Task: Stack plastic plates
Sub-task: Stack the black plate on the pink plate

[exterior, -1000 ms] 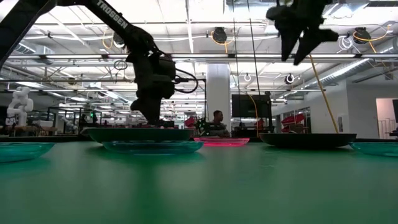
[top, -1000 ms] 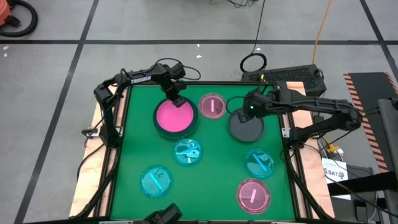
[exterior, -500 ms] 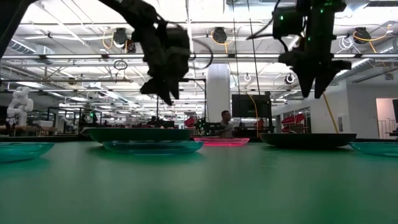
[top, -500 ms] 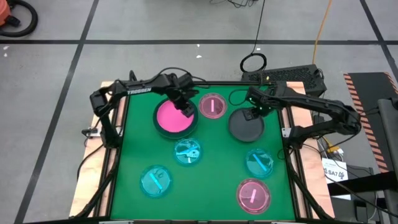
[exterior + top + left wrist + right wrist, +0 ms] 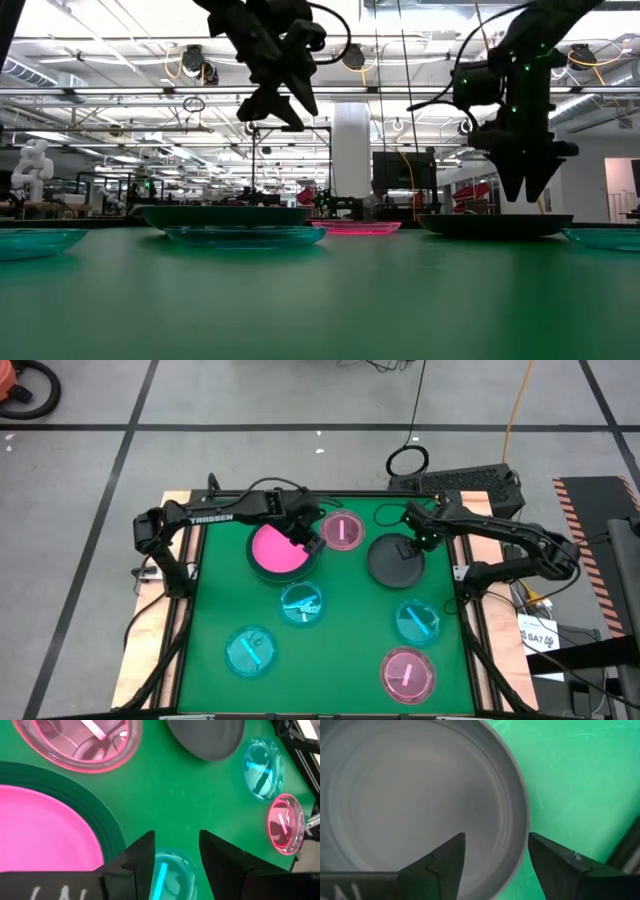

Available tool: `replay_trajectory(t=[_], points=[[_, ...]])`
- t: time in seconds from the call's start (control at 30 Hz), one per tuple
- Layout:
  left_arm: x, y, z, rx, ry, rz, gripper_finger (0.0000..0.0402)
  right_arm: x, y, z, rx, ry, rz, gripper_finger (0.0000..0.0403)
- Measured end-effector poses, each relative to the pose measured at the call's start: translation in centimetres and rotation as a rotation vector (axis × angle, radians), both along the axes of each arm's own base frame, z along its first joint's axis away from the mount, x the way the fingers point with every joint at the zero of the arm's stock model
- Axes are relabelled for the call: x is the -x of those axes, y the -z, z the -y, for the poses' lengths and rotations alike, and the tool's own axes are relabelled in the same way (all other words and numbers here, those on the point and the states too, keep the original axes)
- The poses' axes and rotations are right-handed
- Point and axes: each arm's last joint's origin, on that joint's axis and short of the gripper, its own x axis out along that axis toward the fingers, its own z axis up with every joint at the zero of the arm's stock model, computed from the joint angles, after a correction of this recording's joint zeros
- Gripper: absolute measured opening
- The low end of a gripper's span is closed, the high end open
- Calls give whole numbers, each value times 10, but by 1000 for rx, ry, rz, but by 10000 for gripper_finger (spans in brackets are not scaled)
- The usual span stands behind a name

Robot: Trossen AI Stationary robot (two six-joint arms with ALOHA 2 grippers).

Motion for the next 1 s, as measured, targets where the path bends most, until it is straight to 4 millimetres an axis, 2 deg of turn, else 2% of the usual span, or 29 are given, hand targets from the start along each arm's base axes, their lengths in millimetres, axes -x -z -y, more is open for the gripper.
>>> replay_trajectory(t=[0.4, 0.63, 0.87, 1.0], points=[[-13, -1, 53, 26, 12, -4, 159, 14, 31, 1, 8, 48, 6, 176], [-17, -1, 88, 32, -8, -12, 159, 19, 47, -3, 15, 103, 35, 114], [-25, -7, 105, 75, -58, 75, 159, 20, 45, -5, 3, 117, 72, 35], [-26, -8, 106, 52, -121, 91, 159, 19, 38, -7, -12, 120, 160, 13]])
